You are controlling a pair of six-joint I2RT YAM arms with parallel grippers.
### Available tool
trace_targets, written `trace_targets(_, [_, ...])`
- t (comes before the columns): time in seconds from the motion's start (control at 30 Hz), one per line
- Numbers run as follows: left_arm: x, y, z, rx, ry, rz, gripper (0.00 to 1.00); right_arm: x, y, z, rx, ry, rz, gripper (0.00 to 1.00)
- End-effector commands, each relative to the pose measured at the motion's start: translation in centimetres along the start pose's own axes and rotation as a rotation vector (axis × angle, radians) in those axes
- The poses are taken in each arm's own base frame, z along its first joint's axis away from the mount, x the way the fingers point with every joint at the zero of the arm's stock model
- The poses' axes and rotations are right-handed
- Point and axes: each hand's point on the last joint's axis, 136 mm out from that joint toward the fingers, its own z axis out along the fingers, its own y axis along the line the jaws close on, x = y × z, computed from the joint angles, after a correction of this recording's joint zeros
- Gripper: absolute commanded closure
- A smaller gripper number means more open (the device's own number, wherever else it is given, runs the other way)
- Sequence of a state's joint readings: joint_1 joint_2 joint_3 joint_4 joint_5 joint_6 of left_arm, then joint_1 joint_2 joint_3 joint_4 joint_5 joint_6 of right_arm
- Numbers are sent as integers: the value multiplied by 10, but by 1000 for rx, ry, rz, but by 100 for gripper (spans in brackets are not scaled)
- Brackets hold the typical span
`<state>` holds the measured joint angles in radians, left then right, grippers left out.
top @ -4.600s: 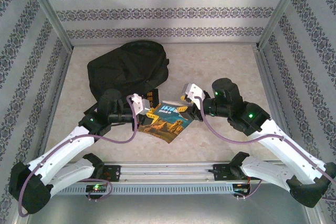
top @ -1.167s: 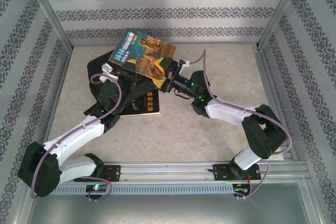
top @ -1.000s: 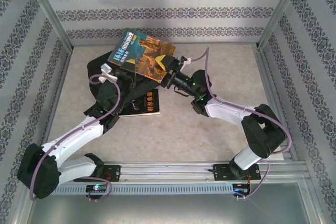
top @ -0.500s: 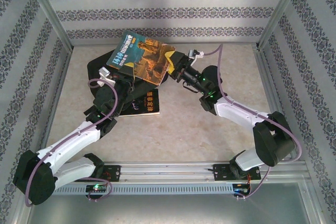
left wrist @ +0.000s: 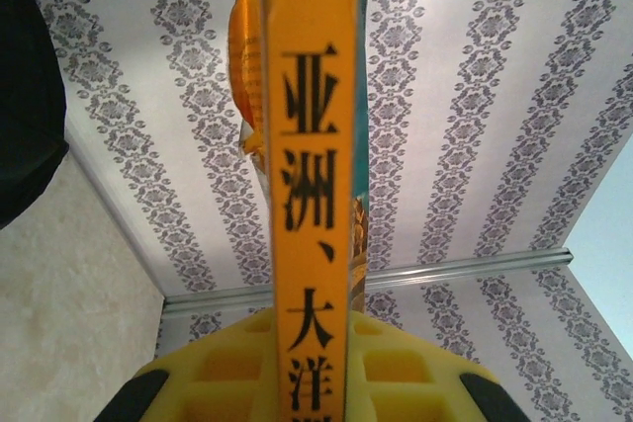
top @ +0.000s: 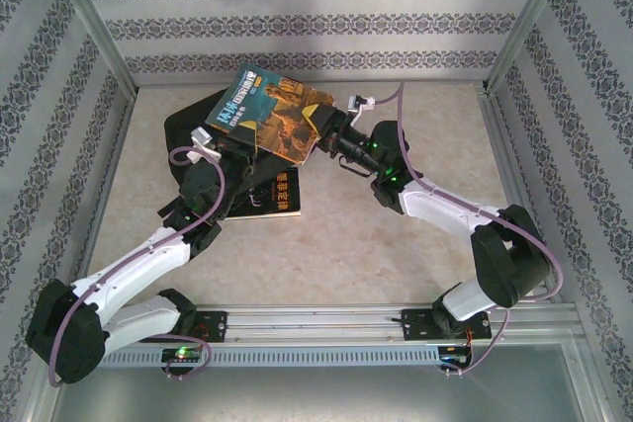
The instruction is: Pack the student bag
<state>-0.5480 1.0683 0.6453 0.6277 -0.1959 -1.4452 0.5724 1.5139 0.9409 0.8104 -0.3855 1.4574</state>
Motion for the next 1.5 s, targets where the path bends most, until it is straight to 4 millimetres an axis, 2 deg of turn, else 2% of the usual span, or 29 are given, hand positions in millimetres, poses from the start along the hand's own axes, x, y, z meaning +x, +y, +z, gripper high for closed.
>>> trace_targets(0.0, [18,-2,6,-7,84,12,100,-2,23,2,-41,-5,-84,75])
trace_targets(0.03, [22,-1,7,-16,100,31,100,-6,19,-2,-11,-20,-95,82])
trace_targets(0.07, [23,1,8,-28,114,70,96,-11,13,-8,29,-37,-108,87])
trace_targets(0.13, [23,8,8,-92,135,178,80,-20,5,-23,105,-64,-145,97])
trace_targets(0.17, [20,14,6,-152,138,240,69,-25,3,-34,148,-81,-175,99])
trace_targets(0.27, [7,29,5,-293,160,410,52,-39,-2,-66,289,-129,-271,100])
trace_targets(0.37, [-8,46,10,-403,177,510,48,-46,-3,-98,409,-164,-373,100])
trace_targets(0.5, [-9,61,36,-502,285,653,36,-52,-10,-138,538,-199,-466,100])
trace_targets(0.63, [8,76,79,-555,442,839,34,-55,-20,-168,614,-216,-504,100])
trace_targets(0.7, [21,84,103,-526,539,938,33,-55,-23,-179,638,-222,-513,100])
trace_targets(0.87, [39,124,150,-565,726,1109,31,-53,-25,-197,670,-226,-544,100])
trace_targets(0.97, [38,145,171,-602,753,1167,30,-50,-24,-204,683,-219,-559,100])
trace_targets(1.1, [40,168,187,-630,770,1190,32,-46,-29,-212,693,-211,-563,100])
trace_targets(1.23, [41,185,193,-650,770,1182,41,-42,-36,-216,701,-202,-551,100])
trace_targets(1.47, [34,201,201,-676,731,1148,69,-39,-43,-214,689,-188,-518,100])
